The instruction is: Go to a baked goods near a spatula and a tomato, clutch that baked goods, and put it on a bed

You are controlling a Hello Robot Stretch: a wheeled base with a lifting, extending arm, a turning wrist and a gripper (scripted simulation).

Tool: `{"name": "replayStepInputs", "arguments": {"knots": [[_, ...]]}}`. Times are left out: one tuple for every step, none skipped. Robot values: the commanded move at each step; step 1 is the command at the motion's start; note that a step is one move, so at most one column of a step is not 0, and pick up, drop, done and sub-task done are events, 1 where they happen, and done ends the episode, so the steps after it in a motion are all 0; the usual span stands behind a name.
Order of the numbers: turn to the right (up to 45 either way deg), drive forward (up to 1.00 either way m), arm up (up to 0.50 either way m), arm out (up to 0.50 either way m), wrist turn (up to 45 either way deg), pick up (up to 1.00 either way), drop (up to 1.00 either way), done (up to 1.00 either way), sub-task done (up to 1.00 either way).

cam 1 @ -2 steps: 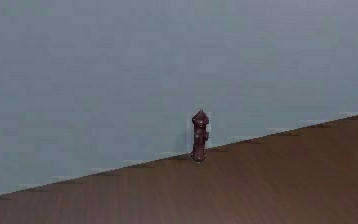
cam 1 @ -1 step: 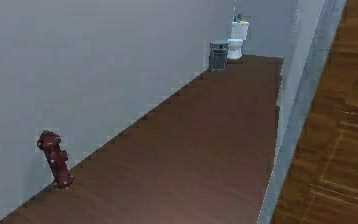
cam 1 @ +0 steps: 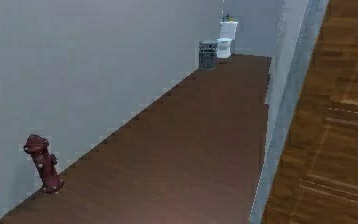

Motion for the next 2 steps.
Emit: {"name": "replayStepInputs", "arguments": {"knots": [[-12.0,0.00,0.00,0.00,0.0,0.00,0.00,0.00,0.00],[0.0,0.75,0.00,0.00,0.0,0.00,0.00,0.00,0.00]]}}
